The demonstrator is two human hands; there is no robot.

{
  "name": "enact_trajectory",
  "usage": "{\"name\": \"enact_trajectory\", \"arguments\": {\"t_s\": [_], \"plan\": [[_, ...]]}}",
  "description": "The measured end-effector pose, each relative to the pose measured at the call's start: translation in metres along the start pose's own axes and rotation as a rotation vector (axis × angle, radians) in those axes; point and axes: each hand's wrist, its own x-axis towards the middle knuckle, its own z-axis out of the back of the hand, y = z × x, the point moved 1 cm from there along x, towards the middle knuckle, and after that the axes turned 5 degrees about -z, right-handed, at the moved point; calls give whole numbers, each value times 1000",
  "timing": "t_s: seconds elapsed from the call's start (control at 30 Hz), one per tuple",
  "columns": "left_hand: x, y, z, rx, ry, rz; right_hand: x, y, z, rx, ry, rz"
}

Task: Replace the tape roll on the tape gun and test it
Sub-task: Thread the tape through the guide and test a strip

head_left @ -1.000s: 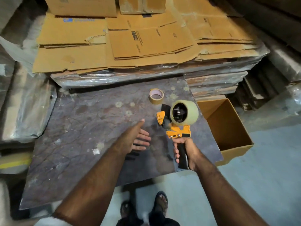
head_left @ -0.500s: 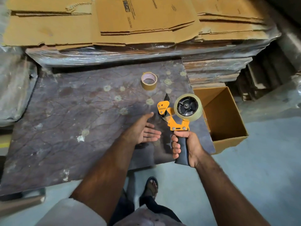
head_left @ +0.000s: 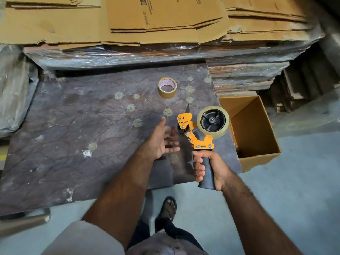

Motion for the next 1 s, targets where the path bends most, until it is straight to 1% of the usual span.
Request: {"name": "enact_trajectory", "arguments": {"t_s": [0.13, 0.2, 0.27, 0.3, 0.37, 0.43, 0.5, 0.57, 0.87, 0.93, 1.0], "plan": [[0, 0, -3, -85, -65, -39, -2, -2, 5, 16, 11, 6], [-1, 1, -3, -32, -92, -21, -3, -3, 7, 26, 19, 18], [-3, 2, -1, 77, -83, 49, -4, -3, 9, 23, 31, 27], [-5, 3, 0, 122, -47, 110, -4, -2, 9, 22, 36, 28], [-11, 5, -1, 202, 85, 250, -5, -2, 8, 19, 41, 26], [-15, 9, -3, 242, 195, 347, -6, -2, 7, 10, 38, 26], [-16, 14, -3, 198, 201, 386, -7, -3, 6, -3, 27, 20], [-17, 18, -3, 169, 173, 384, -8, -3, 7, -17, 14, 17], [-3, 18, 14, 292, 110, 338, -18, -8, 22, -129, -48, 11], [1, 16, 12, 330, 108, 307, -19, -9, 26, -142, -62, 3], [9, 15, 7, 395, 75, 230, -21, -12, 32, -152, -88, -1]]}}
